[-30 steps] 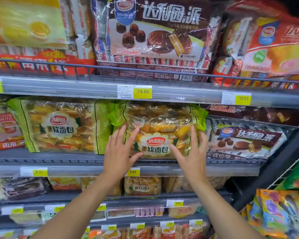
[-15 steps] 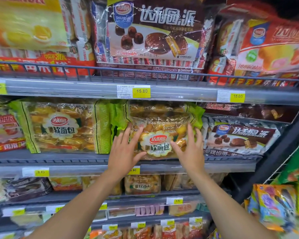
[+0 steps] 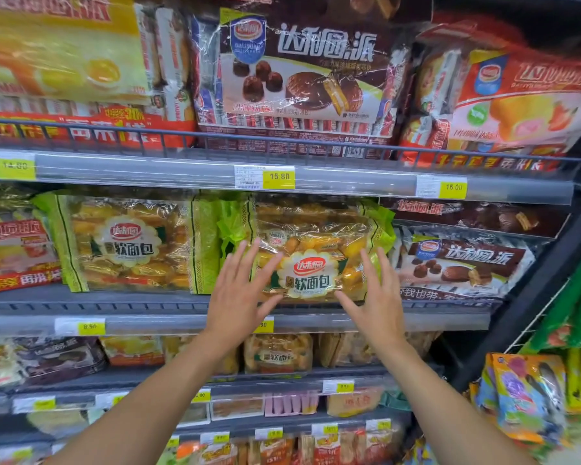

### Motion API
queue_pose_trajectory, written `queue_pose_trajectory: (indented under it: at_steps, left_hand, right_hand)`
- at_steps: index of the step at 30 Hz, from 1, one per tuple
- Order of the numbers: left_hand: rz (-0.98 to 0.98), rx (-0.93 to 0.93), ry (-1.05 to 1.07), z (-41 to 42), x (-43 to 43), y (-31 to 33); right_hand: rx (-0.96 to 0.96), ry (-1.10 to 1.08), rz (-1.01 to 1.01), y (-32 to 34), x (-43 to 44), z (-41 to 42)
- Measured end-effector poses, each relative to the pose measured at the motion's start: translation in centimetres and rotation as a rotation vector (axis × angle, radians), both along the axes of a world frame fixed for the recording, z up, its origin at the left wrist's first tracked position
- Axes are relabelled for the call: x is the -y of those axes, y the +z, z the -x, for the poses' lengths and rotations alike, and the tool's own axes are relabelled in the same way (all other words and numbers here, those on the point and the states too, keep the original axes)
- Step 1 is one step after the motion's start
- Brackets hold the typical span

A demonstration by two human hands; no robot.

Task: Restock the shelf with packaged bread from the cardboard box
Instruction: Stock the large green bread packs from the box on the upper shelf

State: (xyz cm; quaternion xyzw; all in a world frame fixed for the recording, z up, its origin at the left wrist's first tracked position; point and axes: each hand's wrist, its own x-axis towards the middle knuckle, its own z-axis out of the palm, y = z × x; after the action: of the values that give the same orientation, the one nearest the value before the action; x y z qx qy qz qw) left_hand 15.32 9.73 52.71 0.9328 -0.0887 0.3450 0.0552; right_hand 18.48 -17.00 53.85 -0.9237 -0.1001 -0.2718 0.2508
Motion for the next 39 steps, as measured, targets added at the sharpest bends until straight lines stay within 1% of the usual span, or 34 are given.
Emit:
queue_pose_trajectory:
  at_steps: [2, 4, 6, 10, 14, 21, 26, 31, 36, 39]
  left_hand:
    - [-0.038, -0.057, 0.015, -1.2, 0.2, 0.6]
    - [-0.035, -0.129, 0.033, -2.5, 0.1, 1.2]
    - [-0.04, -0.162, 0.028, -3.7, -0.2, 1.5]
    - [-0.041, -0.154, -0.004, -5.1, -0.6, 1.3]
    - [-0.039, -0.15, -0.008, -5.9, -0.9, 1.2]
    - [-0.035, -0.126, -0.031, -4.7, -0.6, -0.7]
    - [-0.066, -0.175, -0.009, -4.3, -1.0, 0.5]
    - [-0.067, -0.104, -0.029, -2.8, -1.2, 1.3]
    - [-0.024, 0.012, -0.147, -2.3, -2.6, 1.1]
    - [0.035, 0.062, -0.204, -1.8, -3.1, 0.9]
  right_hand:
    - [-0.026, 0.043, 0.065, 0.1, -0.5, -0.6]
    - [-0.053, 0.049, 0.085, 0.3, -0.9, -1.3]
    - [-0.07, 0.035, 0.091, 0.6, -1.1, -2.0]
    - [-0.075, 0.007, 0.116, 0.6, -1.3, -3.1]
    - [-0.072, -0.013, 0.099, 0.4, -1.6, -3.5]
    - [-0.015, -0.022, 0.097, -1.4, -1.9, -2.3]
    - [-0.032, -0.019, 0.14, 0.1, -1.7, -2.1]
    - [-0.041, -0.045, 0.142, 0.8, -1.4, -1.3]
    - [-0.009, -0.107, 0.151, 1.3, -1.6, -0.3]
    - [-0.018, -0.13, 0.135, 1.7, -1.8, 0.5]
